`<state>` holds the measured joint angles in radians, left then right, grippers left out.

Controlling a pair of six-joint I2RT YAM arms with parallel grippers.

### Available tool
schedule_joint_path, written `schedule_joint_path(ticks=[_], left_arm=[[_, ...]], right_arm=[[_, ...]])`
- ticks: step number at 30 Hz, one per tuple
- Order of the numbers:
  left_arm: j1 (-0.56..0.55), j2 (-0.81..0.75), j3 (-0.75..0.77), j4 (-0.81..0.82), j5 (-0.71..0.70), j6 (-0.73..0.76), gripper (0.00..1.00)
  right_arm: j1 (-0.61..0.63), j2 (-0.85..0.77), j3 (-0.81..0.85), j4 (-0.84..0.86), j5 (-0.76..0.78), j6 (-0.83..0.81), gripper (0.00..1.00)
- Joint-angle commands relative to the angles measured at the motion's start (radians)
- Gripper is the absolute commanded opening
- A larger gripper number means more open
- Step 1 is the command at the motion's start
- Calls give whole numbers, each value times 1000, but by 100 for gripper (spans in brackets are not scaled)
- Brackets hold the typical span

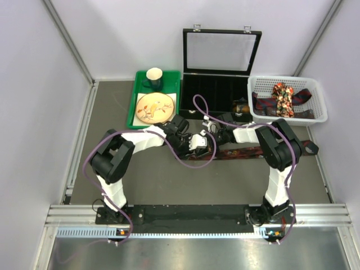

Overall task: Roll the ties
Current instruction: Roll the tie at the center of the board.

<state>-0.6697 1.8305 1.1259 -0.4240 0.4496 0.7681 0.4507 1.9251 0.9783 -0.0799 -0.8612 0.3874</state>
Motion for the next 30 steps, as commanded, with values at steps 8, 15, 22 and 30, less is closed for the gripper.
schedule_joint_path(ticks=[8, 15, 22, 30], left_arm=[[4, -73, -64, -102, -52, 34, 67], [111, -131, -77, -104, 17, 28, 74], [127, -148, -72, -94, 70, 77, 72], [119, -142, -29, -157, 159, 128, 64]], right_arm=[[43, 17, 62, -32, 57, -19, 0], [42, 28, 74, -113, 117, -68, 0], [42, 31, 82, -136, 140, -96, 0], [42, 44, 88, -138, 136, -96, 0]])
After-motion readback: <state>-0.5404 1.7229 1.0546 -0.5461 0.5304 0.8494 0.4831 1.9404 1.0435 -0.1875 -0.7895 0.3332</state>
